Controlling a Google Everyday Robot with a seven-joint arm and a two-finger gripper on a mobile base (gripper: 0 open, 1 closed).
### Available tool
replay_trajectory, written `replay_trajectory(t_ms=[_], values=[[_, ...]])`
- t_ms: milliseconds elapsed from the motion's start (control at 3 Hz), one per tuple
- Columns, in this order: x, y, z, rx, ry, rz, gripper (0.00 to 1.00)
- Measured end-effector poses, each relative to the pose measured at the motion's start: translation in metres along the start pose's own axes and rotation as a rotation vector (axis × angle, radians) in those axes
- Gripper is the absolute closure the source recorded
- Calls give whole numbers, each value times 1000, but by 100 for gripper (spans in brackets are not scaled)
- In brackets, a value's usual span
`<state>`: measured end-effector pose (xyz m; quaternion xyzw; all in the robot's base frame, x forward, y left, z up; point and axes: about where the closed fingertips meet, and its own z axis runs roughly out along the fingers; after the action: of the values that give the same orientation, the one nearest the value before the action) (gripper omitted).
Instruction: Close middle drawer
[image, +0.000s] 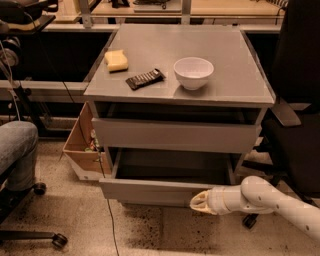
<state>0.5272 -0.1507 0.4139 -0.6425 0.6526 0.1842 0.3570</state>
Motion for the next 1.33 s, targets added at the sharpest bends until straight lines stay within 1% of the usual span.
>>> replay_trajectory(t_ms=[333, 667, 1000, 1333], values=[[2, -29, 19, 22, -5, -50, 100], [1, -27, 18, 22, -5, -51, 100], [-2, -63, 37, 88, -5, -102, 100], [-2, -62, 37, 88, -5, -102, 100]])
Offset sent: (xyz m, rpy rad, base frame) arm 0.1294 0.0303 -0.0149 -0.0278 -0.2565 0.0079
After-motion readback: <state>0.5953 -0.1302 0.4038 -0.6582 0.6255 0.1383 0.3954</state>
